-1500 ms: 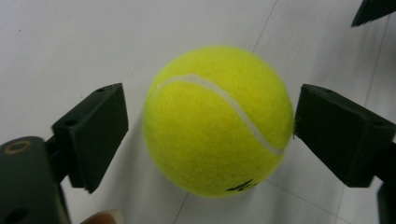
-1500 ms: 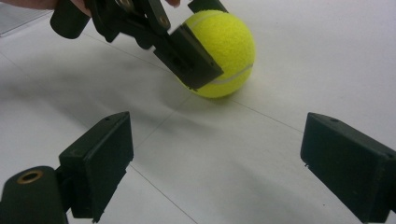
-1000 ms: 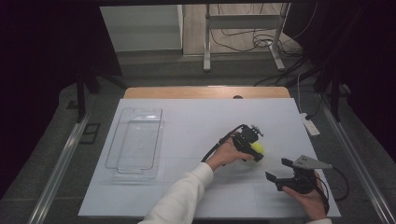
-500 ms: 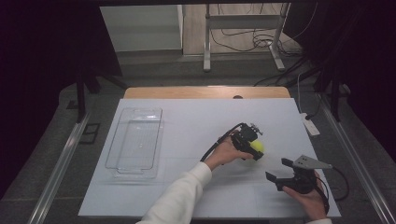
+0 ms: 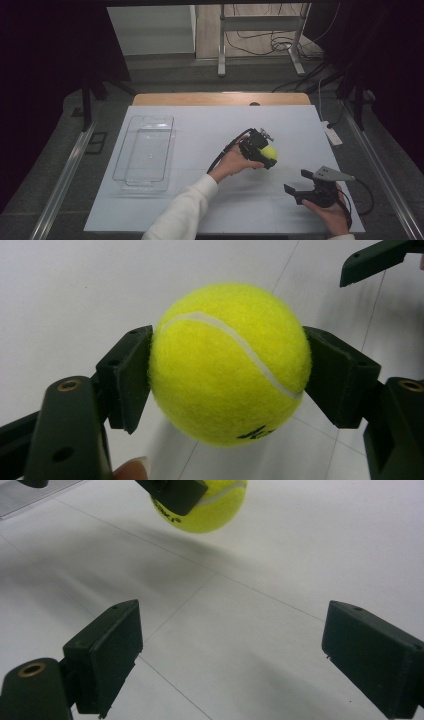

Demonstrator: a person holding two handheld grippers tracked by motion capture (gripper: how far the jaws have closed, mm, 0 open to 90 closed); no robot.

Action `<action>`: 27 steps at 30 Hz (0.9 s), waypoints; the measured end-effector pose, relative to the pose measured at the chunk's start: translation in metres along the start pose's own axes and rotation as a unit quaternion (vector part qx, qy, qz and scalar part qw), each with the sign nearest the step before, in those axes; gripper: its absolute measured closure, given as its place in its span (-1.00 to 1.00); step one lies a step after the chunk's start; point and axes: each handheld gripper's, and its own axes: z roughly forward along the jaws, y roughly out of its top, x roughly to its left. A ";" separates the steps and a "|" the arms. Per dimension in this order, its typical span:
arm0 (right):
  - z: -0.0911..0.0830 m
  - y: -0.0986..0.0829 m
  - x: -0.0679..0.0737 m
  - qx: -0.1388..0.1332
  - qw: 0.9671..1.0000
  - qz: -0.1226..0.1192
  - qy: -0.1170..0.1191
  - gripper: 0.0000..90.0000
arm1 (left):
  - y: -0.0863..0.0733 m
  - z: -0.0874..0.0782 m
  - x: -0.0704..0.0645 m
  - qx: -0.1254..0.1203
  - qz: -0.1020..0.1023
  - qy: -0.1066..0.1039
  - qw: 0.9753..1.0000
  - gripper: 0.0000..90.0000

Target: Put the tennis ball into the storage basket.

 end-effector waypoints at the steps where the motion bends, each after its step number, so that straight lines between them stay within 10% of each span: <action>1: 0.000 0.000 0.000 0.000 1.000 0.000 0.000 -0.79 | -0.002 0.000 0.000 -0.002 -0.001 0.000 1.000 -0.41; 27: -0.001 -0.001 -0.001 0.000 1.000 0.002 -0.002 -0.79 | -0.027 -0.031 0.007 -0.036 -0.015 0.009 0.999 -0.41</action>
